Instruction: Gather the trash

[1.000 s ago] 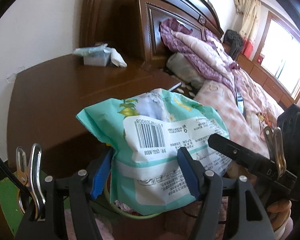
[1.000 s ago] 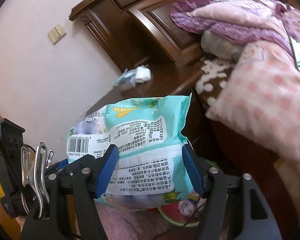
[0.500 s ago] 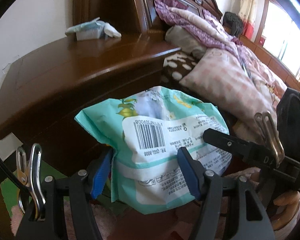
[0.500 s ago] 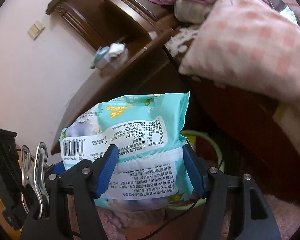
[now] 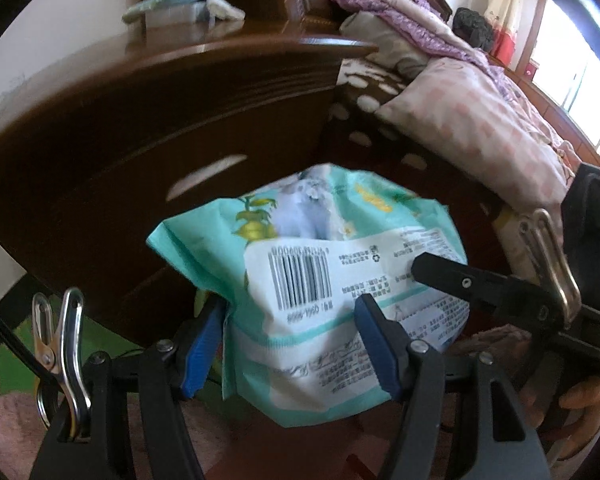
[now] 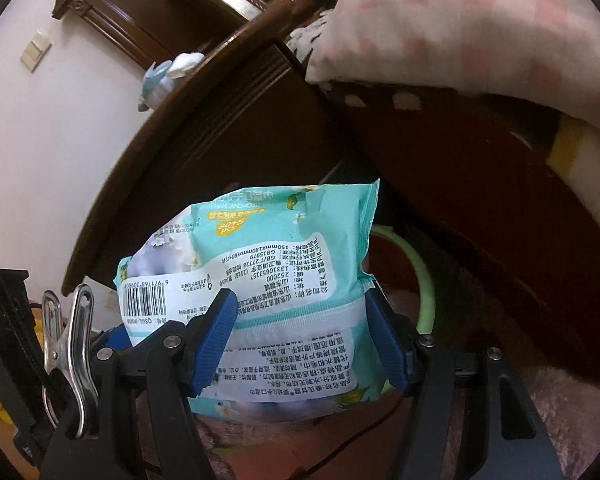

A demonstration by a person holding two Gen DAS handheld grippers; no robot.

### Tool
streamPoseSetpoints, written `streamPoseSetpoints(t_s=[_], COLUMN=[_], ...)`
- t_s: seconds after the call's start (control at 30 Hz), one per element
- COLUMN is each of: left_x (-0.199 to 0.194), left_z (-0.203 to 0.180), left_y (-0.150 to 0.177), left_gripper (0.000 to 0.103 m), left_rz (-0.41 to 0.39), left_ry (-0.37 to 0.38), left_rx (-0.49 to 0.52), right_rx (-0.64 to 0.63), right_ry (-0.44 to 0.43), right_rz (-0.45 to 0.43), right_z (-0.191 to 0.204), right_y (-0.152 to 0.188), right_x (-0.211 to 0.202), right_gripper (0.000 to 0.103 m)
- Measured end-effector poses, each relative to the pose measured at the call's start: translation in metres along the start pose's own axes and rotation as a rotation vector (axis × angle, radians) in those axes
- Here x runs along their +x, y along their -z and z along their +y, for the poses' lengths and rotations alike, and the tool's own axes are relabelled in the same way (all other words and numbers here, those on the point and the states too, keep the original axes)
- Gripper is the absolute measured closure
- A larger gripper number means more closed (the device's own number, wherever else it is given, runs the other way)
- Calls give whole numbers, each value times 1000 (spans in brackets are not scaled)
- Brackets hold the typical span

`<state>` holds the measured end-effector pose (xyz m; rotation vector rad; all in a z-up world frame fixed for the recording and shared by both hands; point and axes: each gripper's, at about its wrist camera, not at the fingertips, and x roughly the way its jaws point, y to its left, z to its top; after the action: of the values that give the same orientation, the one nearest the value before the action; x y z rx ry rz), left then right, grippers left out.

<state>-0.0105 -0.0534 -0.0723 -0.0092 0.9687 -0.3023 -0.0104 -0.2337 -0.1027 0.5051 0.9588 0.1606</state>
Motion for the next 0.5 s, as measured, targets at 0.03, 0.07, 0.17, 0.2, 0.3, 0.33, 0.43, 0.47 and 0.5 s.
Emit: streamPoseSetpoints(t_s=[0.03,0.07,0.17,0.2,0.3,0.33,0.43,0.47,0.5], left_x=[5,8,18,22,31,34,40,42,44], left_z=[2,3,5,5,9,10,10,10,10], left_y=[1,3,6,7,9,9,10,9,10], left_gripper=[34,34,34,34,34,34,34,34,34], left_rz=[11,18,39,47,65,71,75,73,71], left_ry=[0,-1,-8,-9,-6,-6,-27,-34,-41], left_rx=[-4,-7,-9,-11,-24,-29,-28,-23,-15], right_rx=[-9,-14,-14,-13,-20,-18,-3,-2,-2], right_ry=[8,19,41,47,71,76,91,97,103], right_rz=[1,6,30,37,48,52,79,98,110], right_z=[1,1,-1,-2,-3,-3,-4,-4,-1], right_y=[1,1,5,5,5,4,2,2,-1], right_x=[2,6,16,19,27,30,38,42,47], right_gripper=[35,35,35,35,35,35,35,35,35])
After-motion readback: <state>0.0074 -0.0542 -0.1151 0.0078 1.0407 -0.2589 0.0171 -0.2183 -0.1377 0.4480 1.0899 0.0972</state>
